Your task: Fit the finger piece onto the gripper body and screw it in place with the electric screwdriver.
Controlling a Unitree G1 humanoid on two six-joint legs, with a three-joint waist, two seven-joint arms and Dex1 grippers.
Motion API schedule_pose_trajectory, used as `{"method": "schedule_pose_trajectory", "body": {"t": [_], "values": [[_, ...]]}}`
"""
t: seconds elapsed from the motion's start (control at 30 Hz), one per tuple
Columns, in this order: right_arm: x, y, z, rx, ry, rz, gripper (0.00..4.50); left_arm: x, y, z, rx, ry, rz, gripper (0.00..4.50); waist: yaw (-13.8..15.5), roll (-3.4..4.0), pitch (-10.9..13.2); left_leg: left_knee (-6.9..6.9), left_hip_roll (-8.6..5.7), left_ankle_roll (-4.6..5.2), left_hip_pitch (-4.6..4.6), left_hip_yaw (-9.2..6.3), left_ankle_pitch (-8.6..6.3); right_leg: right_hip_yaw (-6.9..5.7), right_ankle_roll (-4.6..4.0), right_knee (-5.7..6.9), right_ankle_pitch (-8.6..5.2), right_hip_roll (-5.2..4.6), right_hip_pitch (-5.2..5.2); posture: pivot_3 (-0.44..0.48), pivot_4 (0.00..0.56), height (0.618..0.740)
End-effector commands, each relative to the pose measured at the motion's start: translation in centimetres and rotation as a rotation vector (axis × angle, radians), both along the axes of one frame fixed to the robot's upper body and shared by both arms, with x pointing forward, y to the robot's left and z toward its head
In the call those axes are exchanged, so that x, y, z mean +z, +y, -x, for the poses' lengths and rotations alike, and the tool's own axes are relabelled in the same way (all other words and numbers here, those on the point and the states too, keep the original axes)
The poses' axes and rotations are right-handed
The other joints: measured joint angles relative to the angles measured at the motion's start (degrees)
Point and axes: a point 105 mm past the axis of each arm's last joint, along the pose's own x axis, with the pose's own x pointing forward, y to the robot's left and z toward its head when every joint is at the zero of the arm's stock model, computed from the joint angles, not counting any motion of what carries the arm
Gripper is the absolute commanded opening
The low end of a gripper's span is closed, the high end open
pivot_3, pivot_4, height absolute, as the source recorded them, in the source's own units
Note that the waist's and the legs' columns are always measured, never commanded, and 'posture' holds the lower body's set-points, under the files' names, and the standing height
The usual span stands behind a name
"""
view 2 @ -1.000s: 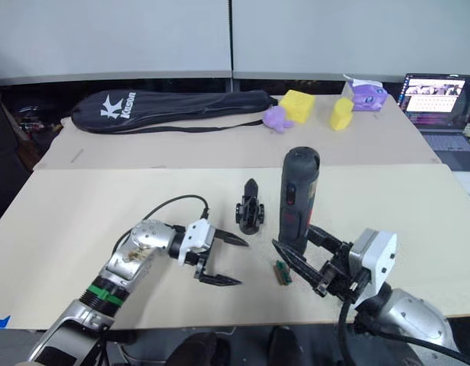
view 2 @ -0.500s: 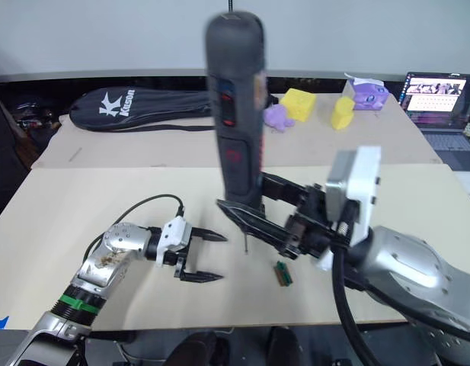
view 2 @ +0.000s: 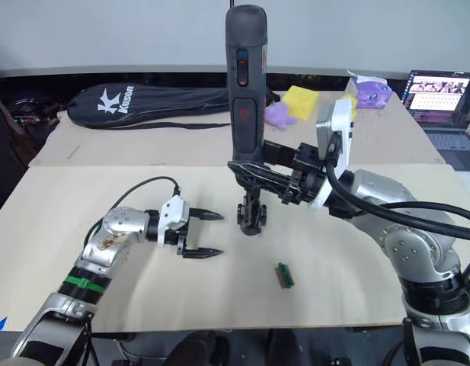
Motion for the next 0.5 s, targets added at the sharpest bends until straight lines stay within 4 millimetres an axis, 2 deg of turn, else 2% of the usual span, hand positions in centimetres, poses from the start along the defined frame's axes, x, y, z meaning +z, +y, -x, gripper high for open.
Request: {"method": "schedule_pose_trajectory", "body": {"t": [0.03,0.27,0.5], "values": [[2.4,0.1,0.3,0.012,-0.022,-0.059,1.91,1.0,-0.2,-1.0,-0.003,-0.056,0.009,4.5,-0.1,0.0,0.0,0.02,0.0,-0.01,-0.04,0.05,0.01,0.02,0.0,0.0,0.01,-0.01,-0.06,0.0,0.15,0.723],[2.7,0.2,0.8,0.025,-0.032,-0.071,1.91,1.0,-0.3,-1.5,-0.006,-0.07,0.008,4.5,0.0,0.0,0.0,0.12,0.0,-0.02,-0.4,0.04,0.01,0.03,0.02,0.11,0.04,-0.02,-0.44,0.0,0.15,0.723],[2.8,0.9,0.6,0.022,-0.102,-0.043,1.91,0.9,-1.6,-2.0,-0.016,-0.078,0.021,4.5,0.0,0.0,0.0,0.24,-0.05,-0.02,-0.53,0.05,0.03,0.0,0.07,0.54,0.08,-0.02,-0.53,0.0,0.15,0.723]]}}
